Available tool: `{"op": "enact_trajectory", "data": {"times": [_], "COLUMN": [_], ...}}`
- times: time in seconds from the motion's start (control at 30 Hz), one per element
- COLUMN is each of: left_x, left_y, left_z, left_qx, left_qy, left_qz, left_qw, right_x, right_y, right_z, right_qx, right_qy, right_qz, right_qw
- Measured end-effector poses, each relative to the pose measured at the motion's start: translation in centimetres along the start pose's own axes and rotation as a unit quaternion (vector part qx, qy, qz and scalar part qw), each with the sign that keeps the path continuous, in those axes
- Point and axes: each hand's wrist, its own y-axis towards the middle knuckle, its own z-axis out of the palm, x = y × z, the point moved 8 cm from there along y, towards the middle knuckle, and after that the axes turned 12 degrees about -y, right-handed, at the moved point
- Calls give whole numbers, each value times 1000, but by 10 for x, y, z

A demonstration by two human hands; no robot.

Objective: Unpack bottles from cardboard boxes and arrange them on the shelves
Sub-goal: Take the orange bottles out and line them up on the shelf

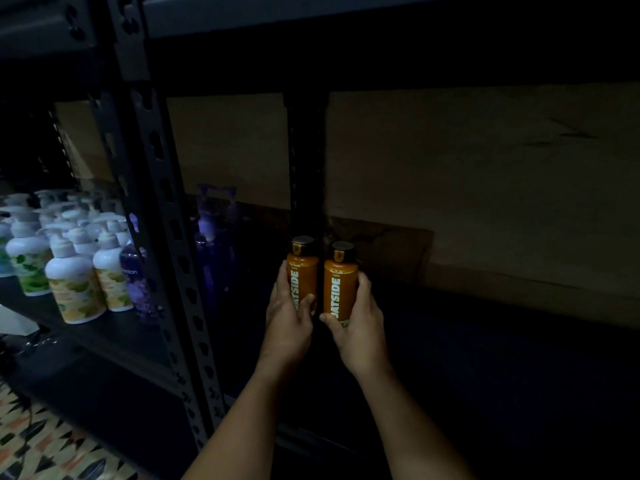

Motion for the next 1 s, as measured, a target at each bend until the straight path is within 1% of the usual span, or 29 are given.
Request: {"op": "enact_trajectory", "data": {"times": [0.3, 0.43, 0.53, 0.63, 0.7, 0.8, 0.87, 0.93, 1.0], "left_x": [1, 4, 1, 1, -3, -25, -42, -53, -62], "left_y": [-1, -2, -6, -19, -35, -71, -101, -134, -171], "left_z": [1, 0, -3, -11, -13, -14, -7, 5, 21], "left_qx": [1, 3, -3, -20, -23, -29, -10, 22, 42], "left_qy": [7, 1, 1, 5, -5, -35, -55, -88, -132], "left_qz": [-4, -34, -42, -76, -80, -19, 12, 14, 13], "left_qw": [1000, 999, 999, 997, 996, 999, 998, 996, 990], "right_x": [-2, -4, -8, -14, -23, -33, -37, -40, -42], "right_y": [0, 1, -1, -11, -27, -67, -100, -136, -176], "right_z": [1, 1, -3, -11, -24, -52, -75, -98, -121], "right_qx": [6, 16, -9, -17, -23, -35, -44, -54, -81], "right_qy": [0, 19, 28, 44, 57, 67, 68, 70, 70], "right_qz": [1, 12, 19, 36, 50, 53, 58, 63, 53], "right_qw": [1000, 1000, 999, 998, 997, 996, 995, 994, 993]}}
